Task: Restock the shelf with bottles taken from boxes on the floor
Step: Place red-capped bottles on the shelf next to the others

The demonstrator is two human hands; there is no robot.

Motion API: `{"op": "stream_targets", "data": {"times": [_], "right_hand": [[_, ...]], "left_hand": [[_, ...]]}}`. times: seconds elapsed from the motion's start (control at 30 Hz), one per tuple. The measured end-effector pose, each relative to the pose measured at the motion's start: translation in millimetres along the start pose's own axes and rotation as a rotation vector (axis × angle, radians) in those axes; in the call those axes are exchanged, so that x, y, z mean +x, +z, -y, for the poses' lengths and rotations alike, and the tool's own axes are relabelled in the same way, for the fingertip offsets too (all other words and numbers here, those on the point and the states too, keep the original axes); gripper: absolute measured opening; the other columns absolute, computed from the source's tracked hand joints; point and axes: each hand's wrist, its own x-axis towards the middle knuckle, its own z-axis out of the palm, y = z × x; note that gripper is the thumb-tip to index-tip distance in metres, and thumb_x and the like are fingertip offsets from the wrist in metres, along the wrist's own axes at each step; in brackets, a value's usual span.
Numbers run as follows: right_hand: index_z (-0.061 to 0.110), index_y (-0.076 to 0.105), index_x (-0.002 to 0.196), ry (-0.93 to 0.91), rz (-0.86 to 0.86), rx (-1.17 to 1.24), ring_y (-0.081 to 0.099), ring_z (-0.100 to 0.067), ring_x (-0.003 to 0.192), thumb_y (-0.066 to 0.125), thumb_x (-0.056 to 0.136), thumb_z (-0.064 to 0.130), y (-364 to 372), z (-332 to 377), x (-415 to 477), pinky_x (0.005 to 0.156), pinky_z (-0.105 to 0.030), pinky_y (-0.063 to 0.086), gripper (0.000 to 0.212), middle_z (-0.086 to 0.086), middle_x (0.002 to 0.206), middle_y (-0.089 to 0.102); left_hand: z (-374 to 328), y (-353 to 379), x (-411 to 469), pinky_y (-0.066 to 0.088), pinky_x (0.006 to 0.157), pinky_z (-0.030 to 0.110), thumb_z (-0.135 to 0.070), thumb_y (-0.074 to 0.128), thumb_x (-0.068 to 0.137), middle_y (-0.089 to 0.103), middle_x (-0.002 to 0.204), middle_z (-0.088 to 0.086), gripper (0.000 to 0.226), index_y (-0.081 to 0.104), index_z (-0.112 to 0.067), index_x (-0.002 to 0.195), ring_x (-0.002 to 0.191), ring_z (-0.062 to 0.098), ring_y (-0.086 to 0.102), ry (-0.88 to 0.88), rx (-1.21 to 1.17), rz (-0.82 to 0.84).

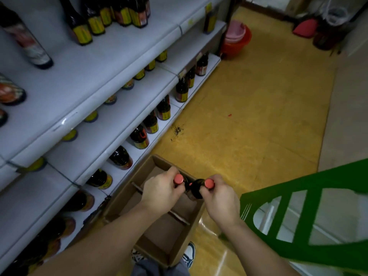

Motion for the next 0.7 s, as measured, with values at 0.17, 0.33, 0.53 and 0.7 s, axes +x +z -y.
{"op": "stream_targets", "data": {"times": [0.17,0.33,0.53,0.7], "right_hand": [[0.029,0.053,0.093,-0.043,-0.032,0.013,0.064,-0.023,0.075,0.064,0.089,0.04,-35.2,29.0,-10.0,0.065,-0.037,0.052,0.016,0.006,0.079,0.064],[0.029,0.054,0.09,-0.071,-0.032,0.042,0.064,-0.022,0.073,0.064,0.087,0.043,-66.8,55.9,-18.2,0.066,-0.041,0.055,0.017,0.007,0.077,0.065],[0.025,0.05,0.081,-0.154,-0.033,0.112,0.061,-0.024,0.063,0.067,0.086,0.036,-99.8,85.2,-30.1,0.056,-0.046,0.05,0.021,0.001,0.07,0.062],[0.018,0.05,0.08,-0.241,-0.055,0.118,0.058,-0.024,0.062,0.068,0.086,0.034,-132.3,115.4,-35.5,0.054,-0.043,0.045,0.024,0.0,0.068,0.06]], "left_hand": [[-21.4,-40.5,-11.1,0.038,0.06,0.033,-0.044,0.064,0.088,0.063,0.074,-0.009,0.02,0.052,-0.028,0.091,0.076,0.017,0.065,-0.013,-0.007,-0.047],[-35.5,-75.2,-25.4,0.038,0.059,0.033,-0.044,0.064,0.088,0.062,0.074,-0.009,0.023,0.053,-0.025,0.092,0.075,0.019,0.064,-0.032,-0.017,-0.1],[-49.0,-114.3,-41.1,0.048,0.061,0.037,-0.047,0.064,0.086,0.061,0.073,-0.005,0.028,0.05,-0.023,0.089,0.07,0.018,0.061,-0.048,-0.025,-0.177],[-66.0,-153.8,-50.3,0.043,0.055,0.035,-0.044,0.067,0.083,0.057,0.067,-0.003,0.03,0.046,-0.023,0.08,0.063,0.013,0.056,-0.035,-0.044,-0.247]]}}
